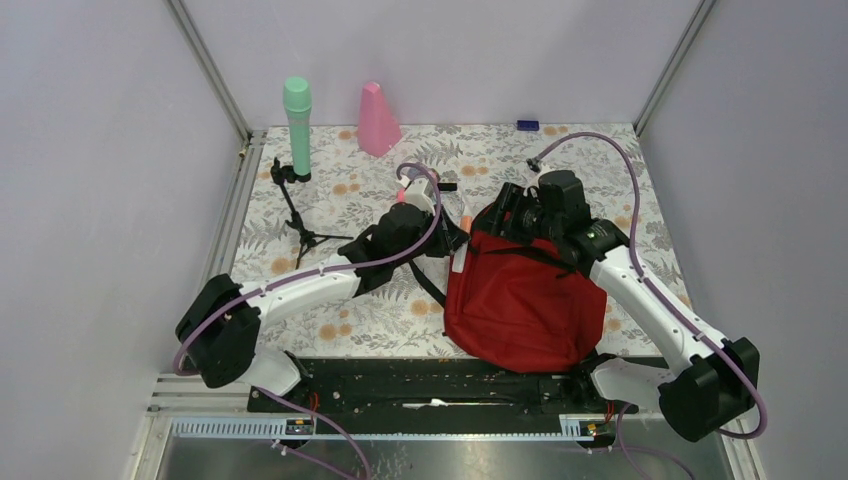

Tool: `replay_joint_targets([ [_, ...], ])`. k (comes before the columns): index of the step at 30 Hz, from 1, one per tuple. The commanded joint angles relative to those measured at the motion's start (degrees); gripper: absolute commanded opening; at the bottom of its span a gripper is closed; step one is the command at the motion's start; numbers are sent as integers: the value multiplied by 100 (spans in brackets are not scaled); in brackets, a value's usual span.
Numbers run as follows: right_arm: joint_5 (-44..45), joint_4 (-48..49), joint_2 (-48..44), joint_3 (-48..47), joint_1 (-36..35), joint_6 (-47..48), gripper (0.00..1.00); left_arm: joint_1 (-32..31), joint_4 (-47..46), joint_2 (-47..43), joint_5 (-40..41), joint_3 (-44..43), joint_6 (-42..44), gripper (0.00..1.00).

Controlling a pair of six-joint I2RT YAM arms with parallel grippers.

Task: Pack the student bag
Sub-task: Pick up the stationery from the center of the board.

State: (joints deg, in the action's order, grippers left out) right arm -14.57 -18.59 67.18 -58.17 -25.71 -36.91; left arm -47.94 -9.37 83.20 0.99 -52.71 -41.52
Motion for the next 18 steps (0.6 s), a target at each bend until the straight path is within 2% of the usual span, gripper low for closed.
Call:
replay_joint_targets([
  [1, -197, 195, 189, -24, -106, -145, 61, -130, -804, -297, -73, 48, -245, 6],
  [5, -194, 200, 267, -6, -135, -200, 60, -210, -924, -229, -350, 23, -383, 6],
  [14, -66, 211, 286, -98, -136, -233, 59, -421, -928, -317, -307, 15, -427, 6],
  [18, -38, 213, 318, -98, -136, -239, 51, -453, -905, -395, -252, 37, -419, 6],
])
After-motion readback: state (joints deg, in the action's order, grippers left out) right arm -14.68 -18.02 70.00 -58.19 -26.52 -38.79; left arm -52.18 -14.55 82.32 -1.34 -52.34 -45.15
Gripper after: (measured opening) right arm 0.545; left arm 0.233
